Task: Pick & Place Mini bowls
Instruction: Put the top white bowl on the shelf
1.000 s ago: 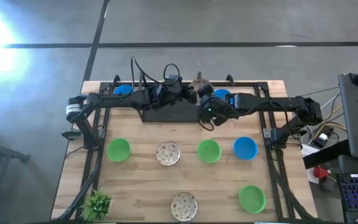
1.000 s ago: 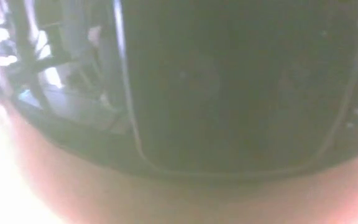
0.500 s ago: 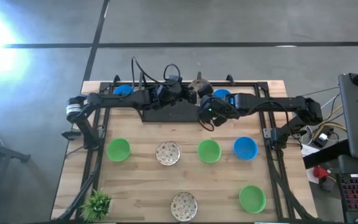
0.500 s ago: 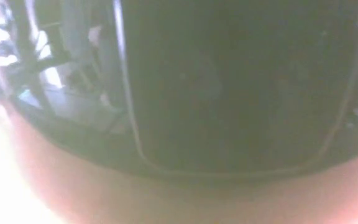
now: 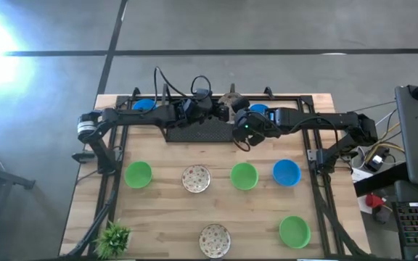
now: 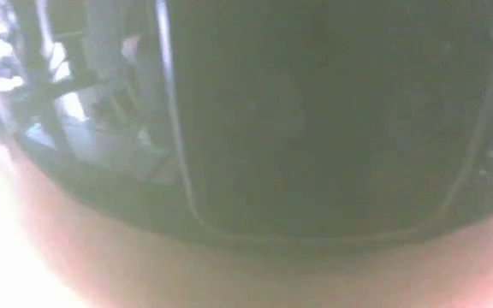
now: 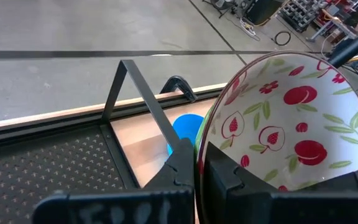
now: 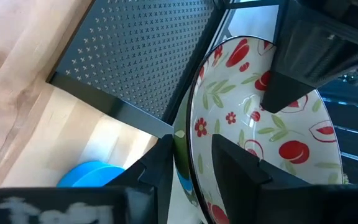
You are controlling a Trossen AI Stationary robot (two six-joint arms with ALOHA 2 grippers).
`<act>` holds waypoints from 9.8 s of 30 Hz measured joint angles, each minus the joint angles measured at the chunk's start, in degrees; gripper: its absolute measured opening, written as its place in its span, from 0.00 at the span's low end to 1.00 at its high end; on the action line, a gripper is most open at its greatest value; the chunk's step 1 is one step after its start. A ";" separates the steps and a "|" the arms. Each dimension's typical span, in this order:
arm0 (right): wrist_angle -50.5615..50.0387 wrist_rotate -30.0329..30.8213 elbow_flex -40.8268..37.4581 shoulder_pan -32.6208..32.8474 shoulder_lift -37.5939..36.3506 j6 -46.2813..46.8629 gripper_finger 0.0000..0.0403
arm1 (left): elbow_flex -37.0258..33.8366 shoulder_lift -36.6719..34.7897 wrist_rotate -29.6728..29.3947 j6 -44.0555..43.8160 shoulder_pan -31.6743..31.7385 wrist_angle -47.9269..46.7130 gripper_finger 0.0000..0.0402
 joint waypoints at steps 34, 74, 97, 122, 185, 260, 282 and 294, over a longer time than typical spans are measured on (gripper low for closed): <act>0.19 -0.20 -0.17 -0.02 0.15 -0.38 0.45 | 0.04 -0.20 0.00 0.03 0.22 -0.44 0.01; -2.32 -0.37 0.76 0.49 -3.33 15.26 0.46 | 0.15 -0.72 3.11 -0.45 3.73 -3.29 0.01; -3.39 -3.50 0.74 0.51 -12.71 29.55 0.46 | 0.20 -5.61 15.07 7.10 12.70 -19.80 0.01; -3.24 -4.94 0.70 0.51 -14.75 35.90 0.46 | 0.64 -4.61 35.86 50.89 29.56 -35.40 0.01; -2.80 -4.87 0.67 0.49 -14.67 38.83 0.46 | 10.12 16.62 29.01 74.04 34.18 -41.07 0.01; -1.49 -4.82 0.66 0.42 -14.73 38.16 0.46 | 8.58 16.48 23.07 74.20 34.49 -38.28 0.10; -1.03 -4.83 0.66 0.42 -14.73 38.18 0.46 | 8.57 16.48 22.54 73.64 34.49 -37.88 0.10; 0.26 -4.81 0.66 0.44 -14.73 38.18 0.46 | 8.57 16.48 22.07 73.89 34.47 -37.87 0.08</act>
